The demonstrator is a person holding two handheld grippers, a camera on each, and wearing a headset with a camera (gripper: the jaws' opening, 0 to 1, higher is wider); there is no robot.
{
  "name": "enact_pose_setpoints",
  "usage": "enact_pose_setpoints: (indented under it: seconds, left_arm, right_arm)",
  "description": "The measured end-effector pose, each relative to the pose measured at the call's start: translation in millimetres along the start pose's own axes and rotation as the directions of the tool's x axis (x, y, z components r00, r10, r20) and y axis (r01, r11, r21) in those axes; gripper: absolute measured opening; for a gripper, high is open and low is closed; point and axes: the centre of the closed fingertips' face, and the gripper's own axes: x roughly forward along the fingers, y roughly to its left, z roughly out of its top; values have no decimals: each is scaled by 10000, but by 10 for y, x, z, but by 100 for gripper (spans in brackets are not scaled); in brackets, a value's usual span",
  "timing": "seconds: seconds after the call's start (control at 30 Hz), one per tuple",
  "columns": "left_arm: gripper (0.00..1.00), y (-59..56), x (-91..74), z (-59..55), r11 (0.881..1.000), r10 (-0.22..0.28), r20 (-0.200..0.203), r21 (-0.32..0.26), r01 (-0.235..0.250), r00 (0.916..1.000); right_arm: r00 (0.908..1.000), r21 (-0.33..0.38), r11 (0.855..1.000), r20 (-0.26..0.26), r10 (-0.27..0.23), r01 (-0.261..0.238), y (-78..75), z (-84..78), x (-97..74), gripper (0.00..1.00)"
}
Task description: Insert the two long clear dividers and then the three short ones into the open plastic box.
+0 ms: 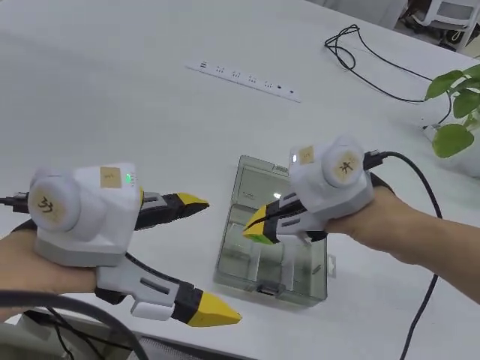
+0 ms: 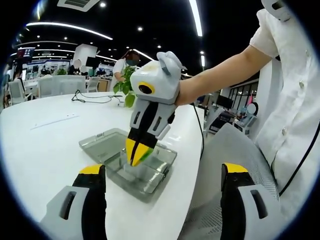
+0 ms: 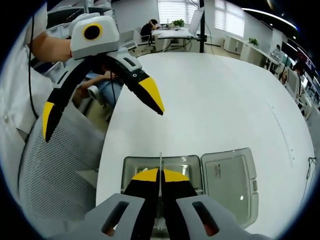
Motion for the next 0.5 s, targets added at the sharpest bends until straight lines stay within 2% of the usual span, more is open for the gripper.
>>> enact_pose_setpoints:
  seconds: [0.13,0.33,0.5]
  left_arm:
    - [98,1,-7,-10,10000,2,-14,-25,-2,10000]
    - [98,1,-12,-1,10000,12,27,-50,-12,10000]
    - [97,-6,-10,-4,10000,-19,10,-63,19,10000]
  right_arm:
    - [9999,56,10000,-146,58,-58,1,-16,49,2]
    - [9979,-85,9999,-638,108,-114,10,-50,121,2]
    - [9927,-367,9992,-1202,97,-142,20,-88,169,2]
